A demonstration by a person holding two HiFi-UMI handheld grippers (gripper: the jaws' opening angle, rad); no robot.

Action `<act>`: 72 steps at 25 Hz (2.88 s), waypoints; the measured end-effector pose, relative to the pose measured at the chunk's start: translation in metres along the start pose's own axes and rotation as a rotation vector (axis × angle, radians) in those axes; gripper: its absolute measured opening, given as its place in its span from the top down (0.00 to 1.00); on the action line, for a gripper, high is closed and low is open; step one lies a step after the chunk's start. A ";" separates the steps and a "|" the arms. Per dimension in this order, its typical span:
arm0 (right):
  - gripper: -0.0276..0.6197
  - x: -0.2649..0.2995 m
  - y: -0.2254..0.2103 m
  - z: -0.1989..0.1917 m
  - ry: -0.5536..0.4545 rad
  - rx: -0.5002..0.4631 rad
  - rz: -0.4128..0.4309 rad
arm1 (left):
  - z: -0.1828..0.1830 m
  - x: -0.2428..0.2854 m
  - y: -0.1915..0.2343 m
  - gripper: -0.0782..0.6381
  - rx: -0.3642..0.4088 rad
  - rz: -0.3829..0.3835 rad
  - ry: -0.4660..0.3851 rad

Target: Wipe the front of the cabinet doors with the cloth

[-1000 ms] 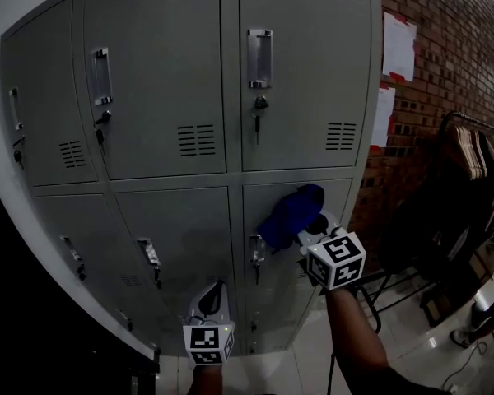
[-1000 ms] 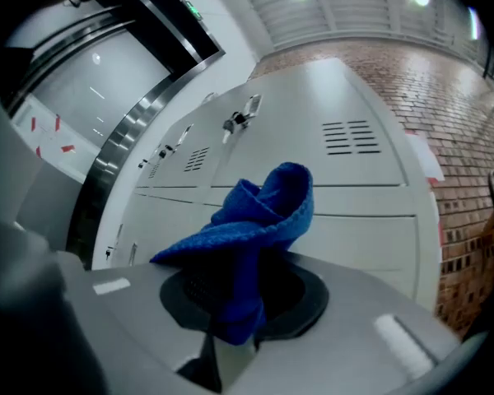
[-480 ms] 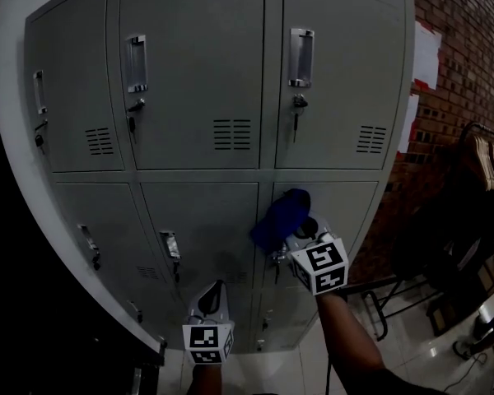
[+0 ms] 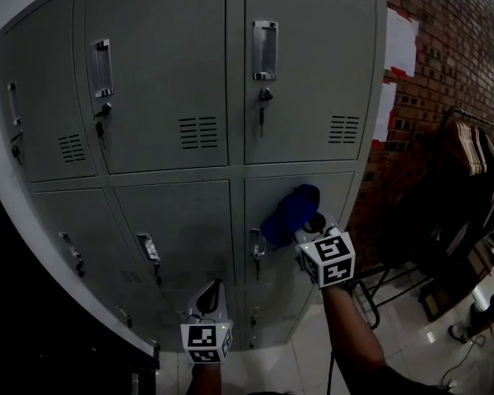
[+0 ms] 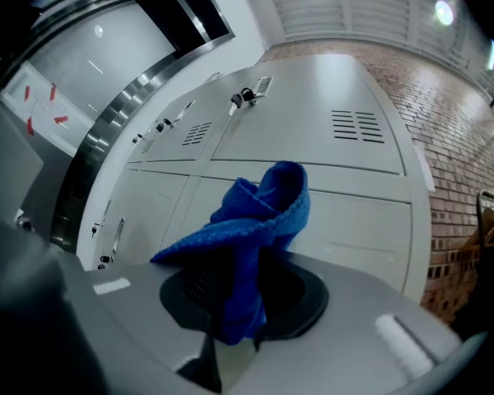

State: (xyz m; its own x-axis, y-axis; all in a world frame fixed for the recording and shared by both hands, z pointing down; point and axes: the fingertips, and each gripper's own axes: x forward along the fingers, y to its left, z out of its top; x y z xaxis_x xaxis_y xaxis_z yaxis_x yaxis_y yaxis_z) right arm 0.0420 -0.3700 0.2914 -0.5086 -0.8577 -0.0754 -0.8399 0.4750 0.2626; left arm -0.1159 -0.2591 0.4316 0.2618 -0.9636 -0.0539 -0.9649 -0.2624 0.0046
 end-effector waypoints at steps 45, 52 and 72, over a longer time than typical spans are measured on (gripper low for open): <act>0.84 0.019 0.093 -0.040 0.066 0.022 0.156 | -0.010 -0.017 0.024 0.87 0.016 0.065 0.026; 0.84 0.025 0.095 -0.042 0.056 0.027 0.144 | -0.012 -0.018 0.034 0.87 0.011 0.071 0.033; 0.84 -0.018 -0.015 -0.077 0.137 -0.032 -0.029 | -0.017 0.007 -0.007 0.87 0.013 0.004 0.044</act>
State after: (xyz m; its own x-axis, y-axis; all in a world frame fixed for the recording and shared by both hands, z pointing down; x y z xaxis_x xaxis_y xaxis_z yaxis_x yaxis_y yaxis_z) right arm 0.0780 -0.3767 0.3632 -0.4519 -0.8907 0.0482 -0.8462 0.4452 0.2930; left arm -0.1076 -0.2646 0.4480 0.2586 -0.9659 -0.0103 -0.9660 -0.2585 -0.0081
